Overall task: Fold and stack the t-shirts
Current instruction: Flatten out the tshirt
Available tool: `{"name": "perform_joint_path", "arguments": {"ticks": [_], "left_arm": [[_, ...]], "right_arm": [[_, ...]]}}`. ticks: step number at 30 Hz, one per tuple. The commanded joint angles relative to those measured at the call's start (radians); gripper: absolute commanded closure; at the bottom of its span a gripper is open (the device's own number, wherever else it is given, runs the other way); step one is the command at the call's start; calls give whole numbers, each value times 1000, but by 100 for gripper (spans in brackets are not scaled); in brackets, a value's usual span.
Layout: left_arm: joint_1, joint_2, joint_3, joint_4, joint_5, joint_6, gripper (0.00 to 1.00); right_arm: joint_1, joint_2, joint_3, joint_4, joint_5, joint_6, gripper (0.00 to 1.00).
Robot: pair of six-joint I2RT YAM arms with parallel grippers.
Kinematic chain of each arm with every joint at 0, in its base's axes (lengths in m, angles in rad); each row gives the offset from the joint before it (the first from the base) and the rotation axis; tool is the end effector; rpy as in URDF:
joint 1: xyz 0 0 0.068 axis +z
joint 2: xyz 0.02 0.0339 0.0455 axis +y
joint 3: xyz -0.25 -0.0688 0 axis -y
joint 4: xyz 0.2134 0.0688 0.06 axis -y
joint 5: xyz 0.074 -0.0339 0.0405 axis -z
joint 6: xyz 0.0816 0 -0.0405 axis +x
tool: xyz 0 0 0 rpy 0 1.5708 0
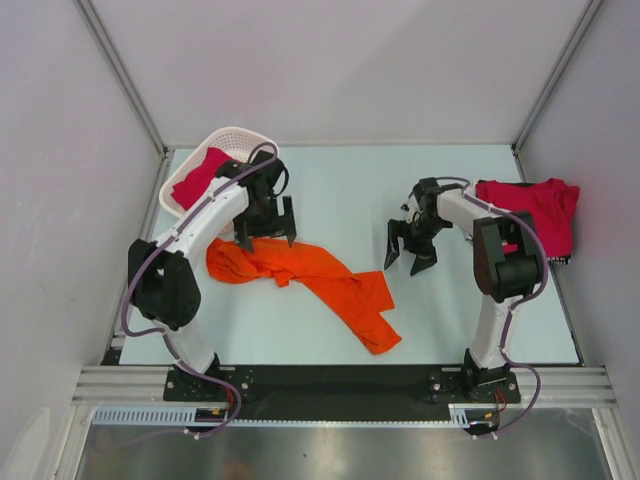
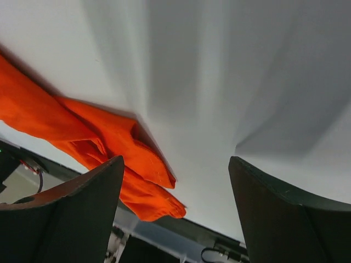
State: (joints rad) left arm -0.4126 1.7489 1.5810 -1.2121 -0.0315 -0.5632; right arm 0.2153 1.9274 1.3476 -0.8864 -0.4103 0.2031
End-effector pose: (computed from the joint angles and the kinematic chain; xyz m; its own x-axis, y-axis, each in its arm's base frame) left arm 0.2889 -0.1236 0.2303 -0.9716 -0.1572 -0.1769 -0.1460 0.9864 -0.0751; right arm 0.3195 0.1032 0.1330 -0.9993 -0.0292 -0.0222 -0.0358 0.9116 0.4096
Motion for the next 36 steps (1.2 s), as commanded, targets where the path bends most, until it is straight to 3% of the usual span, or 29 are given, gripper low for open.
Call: {"name": "perform_joint_path", "arguments": {"ticks": [1, 12, 16, 19, 20, 23, 31, 36], "left_arm": [[6, -3, 51, -17, -25, 36, 0], [8, 41, 50, -40, -24, 68, 0], [8, 43, 86, -52, -48, 80, 0], [12, 49, 112, -58, -57, 86, 0], [15, 49, 117, -58, -61, 85, 0], [29, 47, 128, -60, -62, 82, 0], [70, 43, 139, -38, -70, 89, 0], [75, 78, 184, -27, -61, 91, 0]], "right_arm": [[44, 33, 28, -118, -76, -31, 18], [131, 90, -14, -91, -111, -21, 17], [131, 133, 33, -131, -29, -22, 26], [131, 169, 74, -132, -53, -16, 43], [131, 182, 84, -131, -65, -16, 66], [137, 243, 120, -140, -96, -37, 100], [137, 280, 269, -164, -19, -62, 100], [136, 245, 412, -158, 149, -30, 100]]}}
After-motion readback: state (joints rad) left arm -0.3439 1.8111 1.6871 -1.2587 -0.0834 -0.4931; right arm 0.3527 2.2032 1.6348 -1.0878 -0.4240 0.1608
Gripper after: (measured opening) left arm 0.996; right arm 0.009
